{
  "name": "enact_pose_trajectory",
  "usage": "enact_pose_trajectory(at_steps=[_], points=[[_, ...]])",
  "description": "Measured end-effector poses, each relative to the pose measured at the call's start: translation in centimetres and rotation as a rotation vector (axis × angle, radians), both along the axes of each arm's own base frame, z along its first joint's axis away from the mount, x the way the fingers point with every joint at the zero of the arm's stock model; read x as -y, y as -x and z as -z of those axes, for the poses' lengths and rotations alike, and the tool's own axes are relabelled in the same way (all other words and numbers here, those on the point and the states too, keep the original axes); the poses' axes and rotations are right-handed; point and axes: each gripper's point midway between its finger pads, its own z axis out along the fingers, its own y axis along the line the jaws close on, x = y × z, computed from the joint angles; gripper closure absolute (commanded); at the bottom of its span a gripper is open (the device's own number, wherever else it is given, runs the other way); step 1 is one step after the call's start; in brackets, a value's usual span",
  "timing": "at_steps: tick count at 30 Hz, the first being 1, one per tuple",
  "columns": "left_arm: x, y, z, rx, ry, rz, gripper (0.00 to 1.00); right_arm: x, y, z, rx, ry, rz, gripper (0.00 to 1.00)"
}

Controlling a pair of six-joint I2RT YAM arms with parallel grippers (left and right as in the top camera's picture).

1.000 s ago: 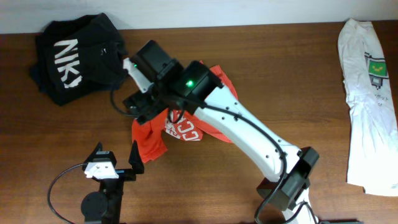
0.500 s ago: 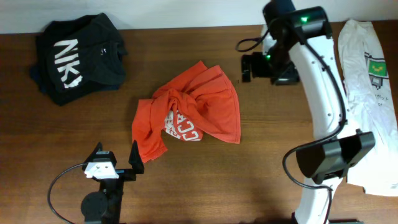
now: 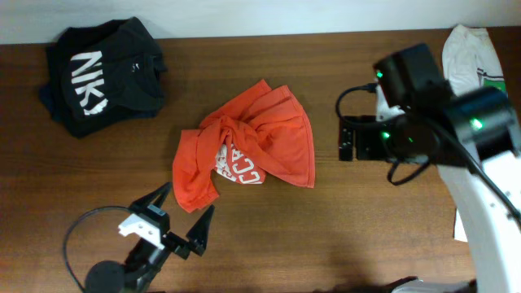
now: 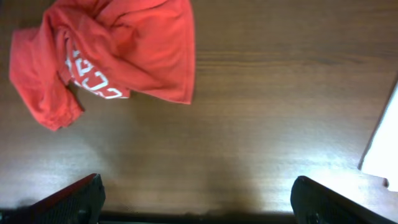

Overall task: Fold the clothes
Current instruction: 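Grasp the crumpled red t-shirt with both grippers near its center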

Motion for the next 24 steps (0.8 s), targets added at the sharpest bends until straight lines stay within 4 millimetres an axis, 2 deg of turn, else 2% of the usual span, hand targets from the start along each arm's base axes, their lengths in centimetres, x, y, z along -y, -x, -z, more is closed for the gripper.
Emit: enact_pose_trajectory(at_steps=[1,2,4,5,6,8,10,14,18,20,21,24], points=[[0.0,0.6,-2.5,-0.030,-0.021,0.003,0.01,0.4,0.6,-0.3,0.019,0.001,0.018,0.01],[0.0,0.7,-4.0,-0.033,-0.035,0.002,0.01,0.6,0.9,-0.6,0.035,-0.003,0.025,0.01],[-0.3,0.7,-5.6,-0.185,-0.083,-0.013,0.01,1.0,1.5,-1.3,0.066,-0.008,0.042,0.01],[-0.8,-0.5,-7.0,-0.247,-0.108,-0.033,0.01,1.1,1.4,-1.4,0.074,-0.009,0.046,0.01],[-1.3,-0.2,-5.8,-0.432,-0.143,-0.051,0.01,1.0,1.1,-1.5,0.084,-0.013,0.050,0.01],[-2.0,-1.6,-6.2,-0.547,-0.188,-0.072,0.01,0.7,0.0,-1.7,0.119,-0.021,0.054,0.01],[-1.8,-4.0,-6.8,-0.618,-0.201,-0.052,0.01,0.7,-1.4,-2.0,0.158,-0.015,0.066,0.01],[-1.0,-4.2,-3.4,-0.808,-0.200,0.007,0.01,1.9,-2.6,-1.8,0.185,0.062,0.107,0.01],[0.1,-3.9,3.5,-1.134,-0.372,-0.069,0.01,2.1,-4.1,-0.1,0.133,0.112,0.119,0.01],[0.8,-4.0,6.1,-1.240,-0.450,-0.117,0.01,1.9,-4.7,0.9,0.102,0.127,0.120,0.01],[1.1,-3.9,8.5,-1.340,-0.514,-0.173,0.01,2.0,-5.4,2.0,0.067,0.143,0.124,0.01],[0.7,-4.2,12.3,-1.487,-0.584,-0.271,0.01,4.5,-6.8,3.8,0.001,0.166,0.207,0.01]])
